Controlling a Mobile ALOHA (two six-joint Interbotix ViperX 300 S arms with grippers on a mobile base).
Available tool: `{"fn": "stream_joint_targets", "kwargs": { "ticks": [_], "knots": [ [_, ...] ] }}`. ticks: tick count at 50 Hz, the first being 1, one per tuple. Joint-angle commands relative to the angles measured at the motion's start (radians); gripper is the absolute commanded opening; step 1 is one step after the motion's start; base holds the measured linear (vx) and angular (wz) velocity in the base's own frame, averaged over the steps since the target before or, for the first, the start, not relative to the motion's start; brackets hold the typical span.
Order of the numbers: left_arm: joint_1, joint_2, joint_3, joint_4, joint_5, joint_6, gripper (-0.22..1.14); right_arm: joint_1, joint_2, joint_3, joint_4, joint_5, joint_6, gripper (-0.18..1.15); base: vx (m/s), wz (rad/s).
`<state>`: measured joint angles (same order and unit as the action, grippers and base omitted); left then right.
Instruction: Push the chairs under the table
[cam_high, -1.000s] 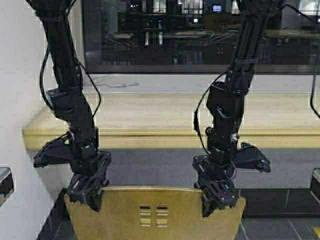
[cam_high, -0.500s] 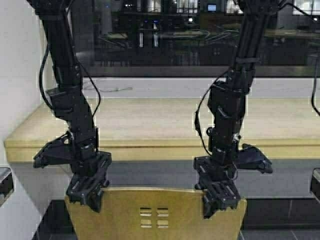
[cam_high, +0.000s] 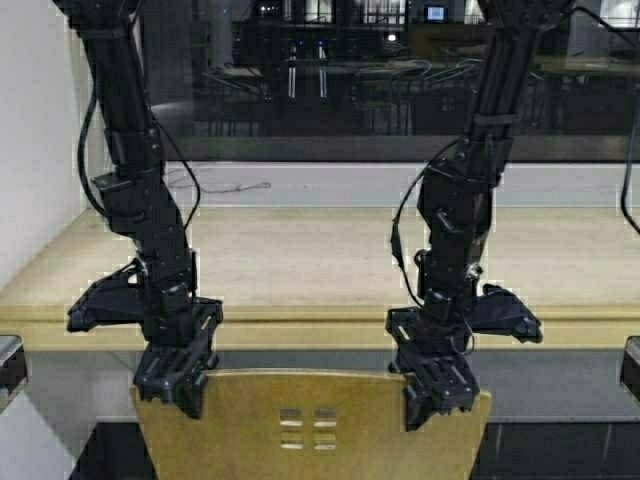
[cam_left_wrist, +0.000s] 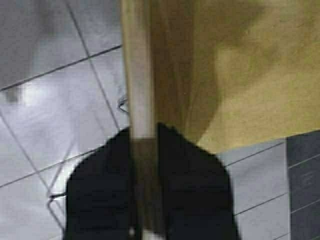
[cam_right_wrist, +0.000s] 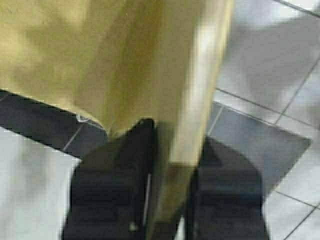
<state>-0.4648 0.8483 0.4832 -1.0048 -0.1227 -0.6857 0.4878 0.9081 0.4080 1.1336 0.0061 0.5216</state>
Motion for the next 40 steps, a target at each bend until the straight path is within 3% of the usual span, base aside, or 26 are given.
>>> {"fn": "stream_joint_targets", "kwargs": {
  "ticks": [1, 40],
  "knots": [
    [-0.006, -0.037, -0.015, 0.023, -0.003, 0.051, 0.03, 0.011, -0.008, -0.015, -0.021, 0.000, -0.153, 0.04, 0.24, -0.02],
    [-0.006, -0.031, 0.011, 0.023, 0.012, 0.054, 0.04, 0.003, -0.015, 0.026, -0.044, 0.003, -0.224, 0.04, 0.23, 0.00]
  ]
}}
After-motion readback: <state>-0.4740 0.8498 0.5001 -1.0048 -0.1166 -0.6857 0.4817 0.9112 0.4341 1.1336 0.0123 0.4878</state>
